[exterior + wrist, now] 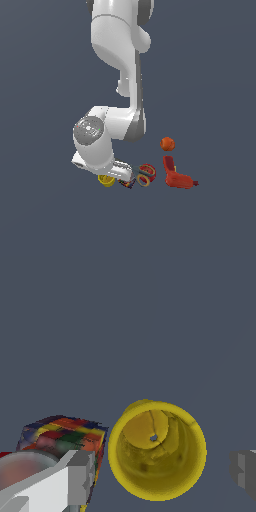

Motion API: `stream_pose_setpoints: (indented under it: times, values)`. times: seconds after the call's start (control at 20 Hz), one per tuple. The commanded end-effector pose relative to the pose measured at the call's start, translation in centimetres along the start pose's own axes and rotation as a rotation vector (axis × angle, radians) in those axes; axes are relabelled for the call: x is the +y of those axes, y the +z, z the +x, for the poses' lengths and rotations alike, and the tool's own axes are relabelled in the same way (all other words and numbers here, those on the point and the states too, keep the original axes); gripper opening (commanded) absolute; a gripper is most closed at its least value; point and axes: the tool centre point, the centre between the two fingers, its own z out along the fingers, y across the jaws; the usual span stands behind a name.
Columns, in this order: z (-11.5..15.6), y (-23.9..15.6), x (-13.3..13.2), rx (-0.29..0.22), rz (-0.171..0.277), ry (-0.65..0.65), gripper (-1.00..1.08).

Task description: Pick up a designated object from a clutter of objects.

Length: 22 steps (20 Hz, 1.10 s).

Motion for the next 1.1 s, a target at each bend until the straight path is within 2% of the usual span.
stream_pose_setpoints:
  times: [0.0, 0.3, 0.55, 0.6, 1.05]
  values:
    - [-0.2, 1.4, 0.1, -0.006, -0.001, 0.0, 1.0]
    - [-0.3, 4.2, 0.1, -0.006, -0.001, 0.001, 1.0]
    - [-0.1, 4.6, 0.0, -0.006, -0.001, 0.001, 1.0]
    - [-0.1, 4.6, 0.0, -0.006, -0.001, 0.001, -1.0]
    - [-0.1, 4.6, 0.0, -0.006, -0.001, 0.001, -1.0]
